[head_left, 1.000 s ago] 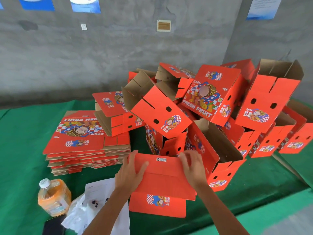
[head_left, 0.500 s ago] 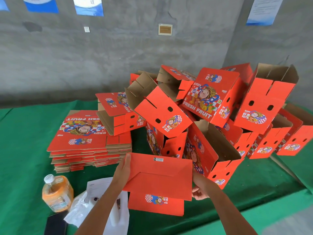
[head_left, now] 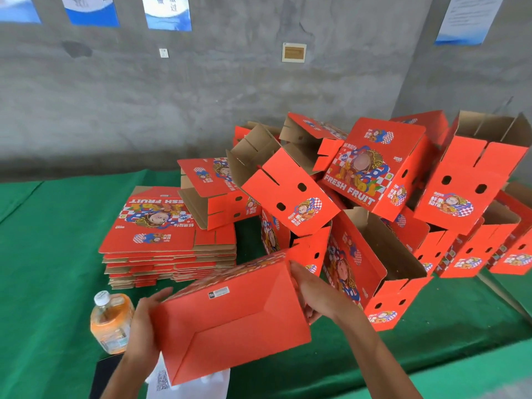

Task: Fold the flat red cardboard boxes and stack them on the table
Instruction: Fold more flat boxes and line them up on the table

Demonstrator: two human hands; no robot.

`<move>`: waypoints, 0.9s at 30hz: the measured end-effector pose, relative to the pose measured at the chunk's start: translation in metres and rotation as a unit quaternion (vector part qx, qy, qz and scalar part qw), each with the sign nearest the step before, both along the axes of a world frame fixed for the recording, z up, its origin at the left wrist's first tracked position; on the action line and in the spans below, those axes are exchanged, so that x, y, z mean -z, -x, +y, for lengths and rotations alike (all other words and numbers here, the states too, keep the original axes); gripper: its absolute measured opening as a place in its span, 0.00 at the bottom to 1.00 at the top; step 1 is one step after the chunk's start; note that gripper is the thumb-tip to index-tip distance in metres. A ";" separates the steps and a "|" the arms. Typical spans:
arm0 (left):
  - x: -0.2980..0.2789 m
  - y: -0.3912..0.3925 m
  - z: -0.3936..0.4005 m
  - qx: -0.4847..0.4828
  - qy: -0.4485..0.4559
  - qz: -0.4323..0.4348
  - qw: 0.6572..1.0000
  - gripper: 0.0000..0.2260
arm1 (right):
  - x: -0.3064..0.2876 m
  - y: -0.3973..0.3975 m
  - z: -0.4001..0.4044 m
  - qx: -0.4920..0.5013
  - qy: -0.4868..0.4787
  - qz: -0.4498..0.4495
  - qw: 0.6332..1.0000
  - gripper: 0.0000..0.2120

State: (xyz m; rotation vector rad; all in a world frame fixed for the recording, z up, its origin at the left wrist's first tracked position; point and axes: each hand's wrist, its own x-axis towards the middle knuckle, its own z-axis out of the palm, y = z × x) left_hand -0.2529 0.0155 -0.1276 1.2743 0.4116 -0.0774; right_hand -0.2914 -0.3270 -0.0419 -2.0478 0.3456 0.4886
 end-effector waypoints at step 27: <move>-0.072 0.013 -0.014 -0.062 -0.152 -0.219 0.962 0.29 | -0.099 0.036 0.138 -0.249 0.194 -0.480 0.819 0.19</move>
